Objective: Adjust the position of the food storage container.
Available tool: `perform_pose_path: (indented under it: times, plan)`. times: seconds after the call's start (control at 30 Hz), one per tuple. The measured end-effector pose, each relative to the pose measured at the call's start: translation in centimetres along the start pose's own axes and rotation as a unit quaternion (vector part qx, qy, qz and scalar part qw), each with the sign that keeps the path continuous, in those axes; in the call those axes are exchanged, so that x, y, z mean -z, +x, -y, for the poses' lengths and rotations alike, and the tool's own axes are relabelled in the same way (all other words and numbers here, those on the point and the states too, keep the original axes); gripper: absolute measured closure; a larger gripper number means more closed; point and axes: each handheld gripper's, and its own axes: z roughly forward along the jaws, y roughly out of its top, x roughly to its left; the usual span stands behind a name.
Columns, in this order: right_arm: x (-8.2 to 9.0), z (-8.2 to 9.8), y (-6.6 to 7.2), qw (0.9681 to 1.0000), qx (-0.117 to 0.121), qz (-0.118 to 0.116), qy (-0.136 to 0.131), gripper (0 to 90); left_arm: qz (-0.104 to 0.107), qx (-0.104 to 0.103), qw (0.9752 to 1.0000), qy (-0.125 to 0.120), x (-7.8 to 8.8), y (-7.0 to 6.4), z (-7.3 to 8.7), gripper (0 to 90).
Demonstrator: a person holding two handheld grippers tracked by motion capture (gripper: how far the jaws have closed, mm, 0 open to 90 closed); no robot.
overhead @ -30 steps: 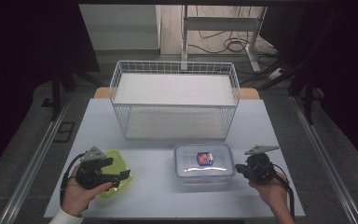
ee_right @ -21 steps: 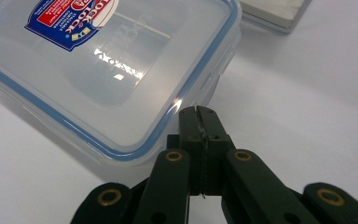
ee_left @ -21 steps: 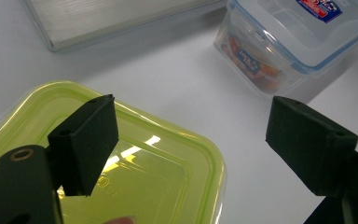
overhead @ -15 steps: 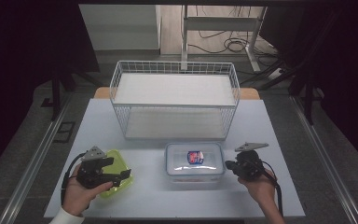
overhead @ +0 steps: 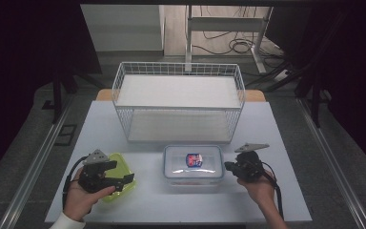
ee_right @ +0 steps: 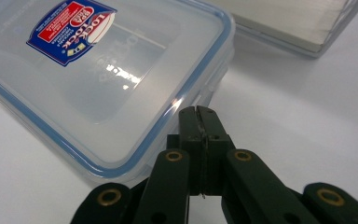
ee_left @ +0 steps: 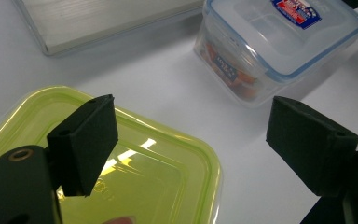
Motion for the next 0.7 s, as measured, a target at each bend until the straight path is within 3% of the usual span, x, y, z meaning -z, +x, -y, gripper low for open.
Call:
perform_pose_path:
  times: [0.27, 0.37, 0.4, 0.5, 0.53, 0.7]
  plan:
    - [2.1, 0.3, -0.3, 0.9992, -0.007, 0.007, -0.039, 88.8, 0.013, 0.023, 0.9994, -0.024, 1.3, -1.5, -1.0, 15.8]
    - [2.8, 0.6, -0.6, 0.9987, -0.016, -0.006, -0.048, 86.2, 0.016, 0.026, 0.9991, -0.028, 1.5, -2.1, -1.2, 15.9]
    - [3.0, 0.7, -0.8, 0.9985, -0.020, -0.012, -0.050, 82.0, 0.014, 0.026, 0.9991, -0.030, 1.5, -2.3, -1.2, 16.1]
    - [3.5, 1.1, -1.0, 0.9970, -0.034, -0.025, -0.065, 52.6, 0.017, 0.028, 0.9989, -0.032, 1.5, -2.8, -1.4, 16.7]
    - [3.7, 1.2, -1.1, 0.9964, -0.038, -0.031, -0.069, 46.4, 0.019, 0.027, 0.9989, -0.032, 1.5, -2.9, -1.4, 16.7]
    - [5.1, 1.9, -1.5, 0.9919, -0.056, -0.061, -0.097, 32.0, 0.030, 0.022, 0.9989, -0.029, 1.1, -3.4, -1.5, 16.0]
